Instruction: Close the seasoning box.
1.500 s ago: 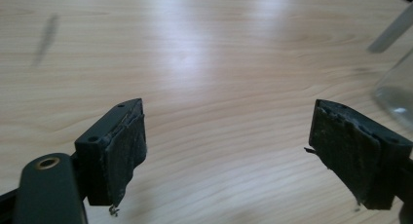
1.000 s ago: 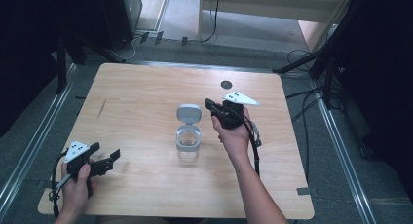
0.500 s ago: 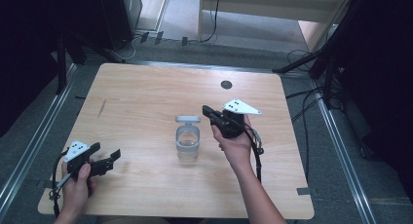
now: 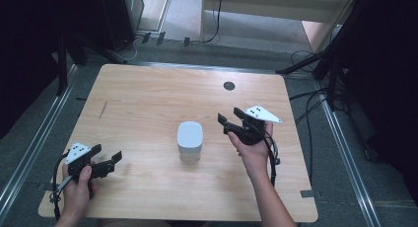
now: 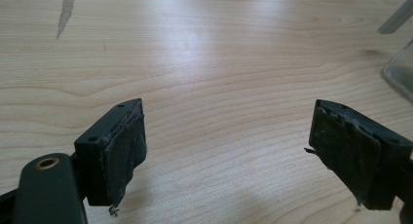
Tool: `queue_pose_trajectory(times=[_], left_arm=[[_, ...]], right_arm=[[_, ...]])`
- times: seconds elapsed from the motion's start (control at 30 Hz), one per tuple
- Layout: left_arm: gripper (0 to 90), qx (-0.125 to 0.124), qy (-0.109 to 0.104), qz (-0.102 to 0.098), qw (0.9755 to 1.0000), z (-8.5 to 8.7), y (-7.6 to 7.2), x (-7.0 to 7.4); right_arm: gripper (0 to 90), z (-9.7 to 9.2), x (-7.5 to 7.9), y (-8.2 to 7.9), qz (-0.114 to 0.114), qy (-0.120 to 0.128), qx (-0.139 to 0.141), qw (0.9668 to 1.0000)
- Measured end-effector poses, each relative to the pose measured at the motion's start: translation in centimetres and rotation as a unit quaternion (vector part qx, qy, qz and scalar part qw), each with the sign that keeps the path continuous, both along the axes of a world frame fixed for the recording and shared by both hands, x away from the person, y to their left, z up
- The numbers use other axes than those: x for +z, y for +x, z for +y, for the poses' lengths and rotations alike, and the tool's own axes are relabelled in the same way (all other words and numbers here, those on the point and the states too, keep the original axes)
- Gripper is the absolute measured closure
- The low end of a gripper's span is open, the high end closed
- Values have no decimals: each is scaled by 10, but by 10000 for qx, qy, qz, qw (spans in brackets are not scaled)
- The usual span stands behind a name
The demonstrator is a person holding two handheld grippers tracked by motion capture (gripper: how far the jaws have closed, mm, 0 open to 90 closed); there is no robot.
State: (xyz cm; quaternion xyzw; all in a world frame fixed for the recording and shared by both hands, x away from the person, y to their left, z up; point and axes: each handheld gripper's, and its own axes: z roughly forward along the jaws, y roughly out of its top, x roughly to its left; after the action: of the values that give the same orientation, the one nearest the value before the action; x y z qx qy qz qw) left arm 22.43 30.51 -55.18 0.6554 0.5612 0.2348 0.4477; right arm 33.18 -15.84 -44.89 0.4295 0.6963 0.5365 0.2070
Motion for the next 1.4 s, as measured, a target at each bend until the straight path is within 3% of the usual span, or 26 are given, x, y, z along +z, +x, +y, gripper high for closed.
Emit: queue_pose_trajectory(times=[0.13,0.37,0.67,1.07,1.2,1.4], left_arm=[[139,-8,7,2,10000,0,0,0],[139,-2,7,-1,10000,0,0,0],[139,47,-30,4,10000,0,0,0],[138,23,-42,-15,10000,1,0,0],[138,21,-56,-28,10000,1,0,0],[138,-3,-55,-53,10000,1,0,0]], right_arm=[[207,-16,-6,-6,86,-128,-148,9998],[207,-53,-22,-24,180,-158,-435,9988],[210,-87,-44,-45,331,-125,-660,9972],[219,-140,-82,-78,655,-18,-1101,9918],[219,-148,-88,-88,684,-148,-1123,9912],[226,-172,-93,-111,702,-141,-1353,9882]])
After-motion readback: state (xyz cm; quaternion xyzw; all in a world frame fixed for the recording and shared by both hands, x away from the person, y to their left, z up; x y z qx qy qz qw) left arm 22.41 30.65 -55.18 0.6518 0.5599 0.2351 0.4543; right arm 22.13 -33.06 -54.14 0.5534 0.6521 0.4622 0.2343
